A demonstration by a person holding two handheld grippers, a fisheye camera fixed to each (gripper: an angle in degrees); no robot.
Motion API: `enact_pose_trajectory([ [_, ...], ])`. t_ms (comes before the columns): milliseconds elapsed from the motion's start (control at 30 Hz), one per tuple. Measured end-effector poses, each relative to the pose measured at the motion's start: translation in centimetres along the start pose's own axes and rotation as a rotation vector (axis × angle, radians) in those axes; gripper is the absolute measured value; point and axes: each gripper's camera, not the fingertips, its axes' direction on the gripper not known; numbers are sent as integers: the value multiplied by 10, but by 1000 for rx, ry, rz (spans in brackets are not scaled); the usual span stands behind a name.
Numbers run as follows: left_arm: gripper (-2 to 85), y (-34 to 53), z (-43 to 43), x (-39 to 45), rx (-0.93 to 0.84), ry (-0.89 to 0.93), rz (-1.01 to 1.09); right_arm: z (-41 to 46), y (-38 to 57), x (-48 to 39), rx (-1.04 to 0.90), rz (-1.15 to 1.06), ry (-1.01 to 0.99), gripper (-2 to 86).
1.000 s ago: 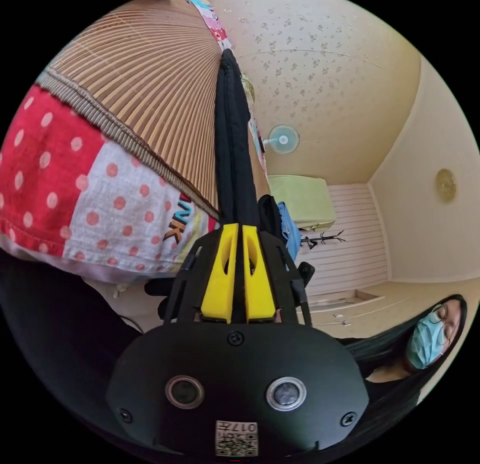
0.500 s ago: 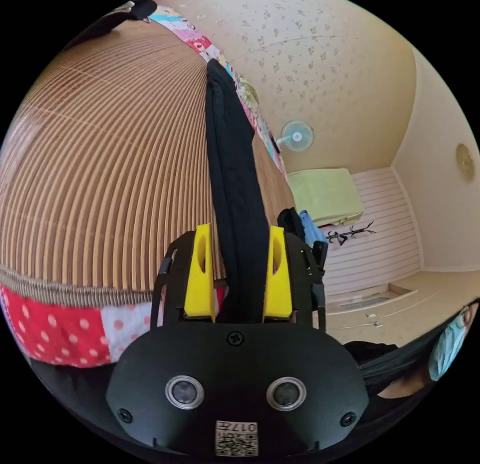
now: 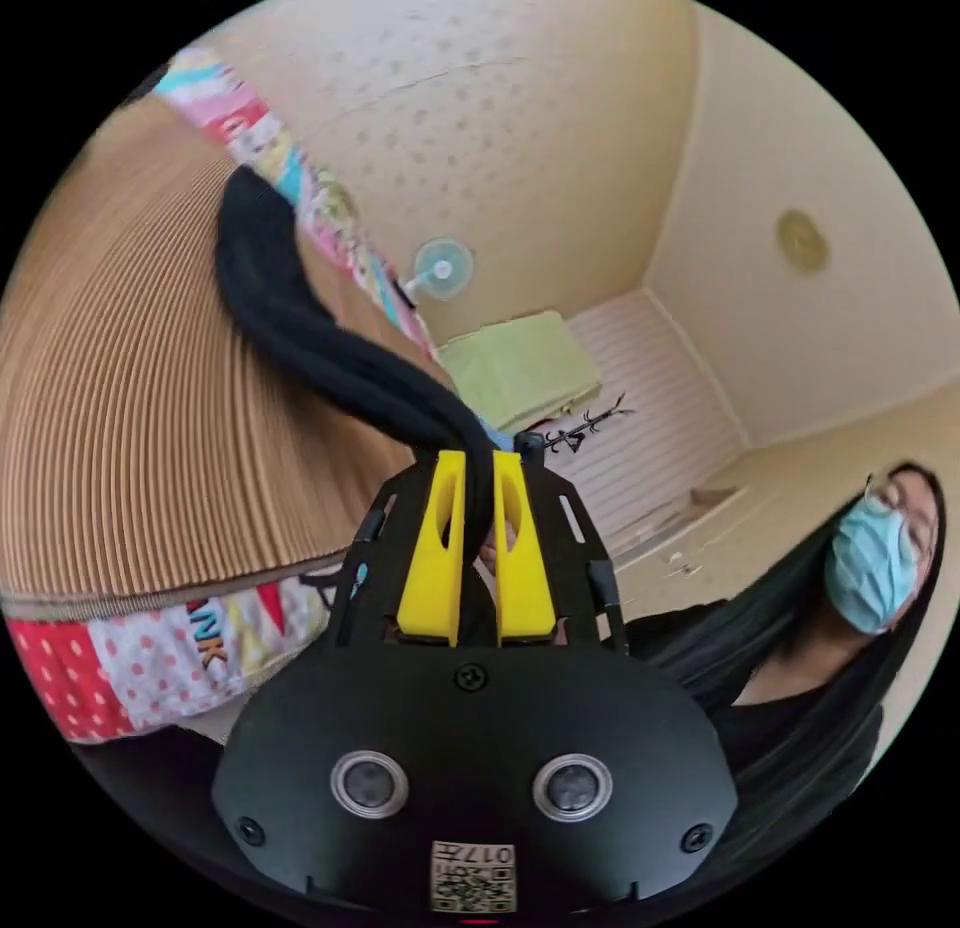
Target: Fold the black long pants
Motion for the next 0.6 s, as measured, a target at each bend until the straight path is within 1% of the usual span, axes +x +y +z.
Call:
enact_pose_trajectory([
  [33, 51, -2, -3, 21, 16, 3, 51, -7, -7, -26, 5, -59, 37, 8],
  [67, 51, -6, -9, 63, 51, 27, 149, -22, -19, -77, 25, -179, 87, 6],
  [100, 51, -9, -16, 104, 83, 62, 250, -38, -29, -125, 52, -286, 106, 4],
  [133, 51, -11, -19, 125, 98, 81, 299, -46, -34, -148, 65, -334, 106, 3],
  [200, 51, -17, -31, 200, 154, 134, 473, -75, -51, -234, 111, -514, 111, 2],
  [233, 51, -18, -34, 217, 170, 140, 510, -81, -54, -255, 122, -556, 119, 1],
  [300, 50, -24, -46, 277, 236, 142, 626, -99, -66, -326, 160, -703, 166, 1],
  [367, 50, -35, -50, 307, 269, 131, 669, -108, -79, -368, 183, -770, 217, 0],
  [467, 49, -66, -50, 328, 281, 148, 653, -122, -112, -403, 175, -772, 231, 0],
  [533, 49, -90, -46, 327, 251, 116, 622, -126, -136, -406, 157, -746, 255, 0],
  [600, 49, -132, -34, 307, 211, 53, 519, -126, -174, -382, 140, -646, 281, -1],
])
